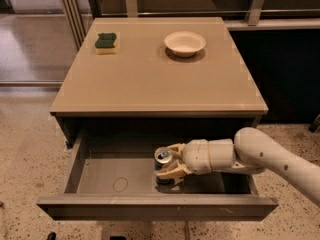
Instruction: Place redbull can into top drawer
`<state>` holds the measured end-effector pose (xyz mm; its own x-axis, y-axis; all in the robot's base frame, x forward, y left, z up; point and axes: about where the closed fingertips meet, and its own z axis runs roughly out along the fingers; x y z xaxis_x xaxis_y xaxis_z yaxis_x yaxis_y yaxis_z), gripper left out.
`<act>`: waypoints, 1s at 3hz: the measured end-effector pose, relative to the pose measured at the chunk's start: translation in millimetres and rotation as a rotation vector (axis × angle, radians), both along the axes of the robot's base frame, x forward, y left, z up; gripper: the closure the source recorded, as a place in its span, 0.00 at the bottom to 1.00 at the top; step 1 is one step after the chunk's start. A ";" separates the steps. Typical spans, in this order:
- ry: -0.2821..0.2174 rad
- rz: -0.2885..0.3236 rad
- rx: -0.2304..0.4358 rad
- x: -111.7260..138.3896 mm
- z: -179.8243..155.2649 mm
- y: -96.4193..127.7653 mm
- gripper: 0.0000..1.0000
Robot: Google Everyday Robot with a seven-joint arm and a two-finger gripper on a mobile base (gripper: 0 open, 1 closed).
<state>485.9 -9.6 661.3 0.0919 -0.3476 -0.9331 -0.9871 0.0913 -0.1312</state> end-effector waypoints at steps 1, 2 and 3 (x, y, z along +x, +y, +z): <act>0.000 0.000 0.000 0.0 0.0 0.0 0.81; 0.000 0.000 0.000 0.0 0.0 0.1 0.58; 0.000 0.000 0.000 0.0 0.0 0.1 0.35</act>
Offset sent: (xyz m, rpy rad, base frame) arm 0.0000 0.0000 0.0000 0.0000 0.0000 0.0000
